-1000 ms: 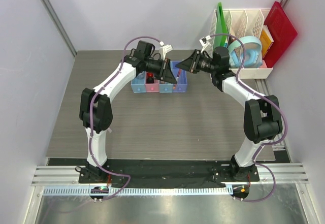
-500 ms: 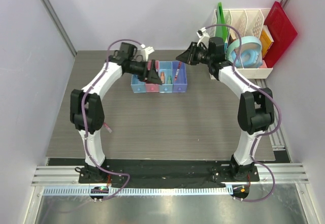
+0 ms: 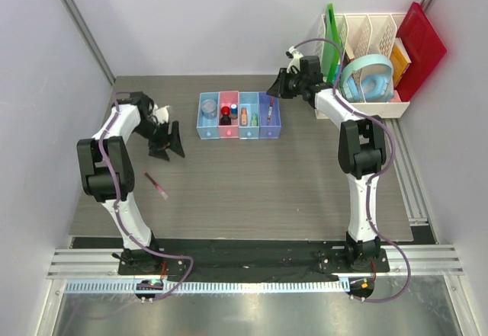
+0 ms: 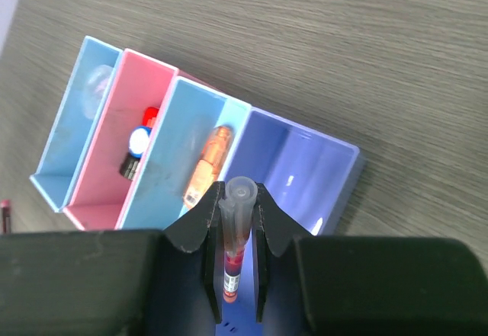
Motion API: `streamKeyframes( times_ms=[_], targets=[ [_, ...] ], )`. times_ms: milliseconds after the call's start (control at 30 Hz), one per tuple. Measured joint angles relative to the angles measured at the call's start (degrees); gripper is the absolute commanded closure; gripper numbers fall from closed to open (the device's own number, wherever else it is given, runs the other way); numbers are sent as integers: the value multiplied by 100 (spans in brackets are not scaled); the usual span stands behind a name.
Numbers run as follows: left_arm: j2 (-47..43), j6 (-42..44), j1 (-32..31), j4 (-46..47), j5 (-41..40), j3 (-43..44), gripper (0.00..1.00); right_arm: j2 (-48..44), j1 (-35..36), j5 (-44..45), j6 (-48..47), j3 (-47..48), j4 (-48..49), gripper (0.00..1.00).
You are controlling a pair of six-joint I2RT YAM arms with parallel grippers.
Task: Sort the stationery into containers
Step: Place the pen in the storage box.
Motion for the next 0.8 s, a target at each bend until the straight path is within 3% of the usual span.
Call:
streamKeyframes(
  times_ms=[400,500,533,567,667,800],
  targets=[
    [160,1510,-33,-433,-1982,-192,33,155,0,149,-208,240,-284,98],
    [136,1996,-35,-387,-2474,-201,32,164,0,162,-234,240,-319,86],
    [109,2173,-35,-343,-2627,-219,32,173,0,166,-251,240,-319,79],
    [72,2347,-35,-299,-2767,-243,32,190,0,170,-275,249,-328,65],
    [-92,2868,-35,-131,-3115,-393,32,275,2,186,-339,308,-407,47],
    [-299,3473,-50,28,-3370,-645,33,317,11,216,-444,315,-531,41]
  ],
)
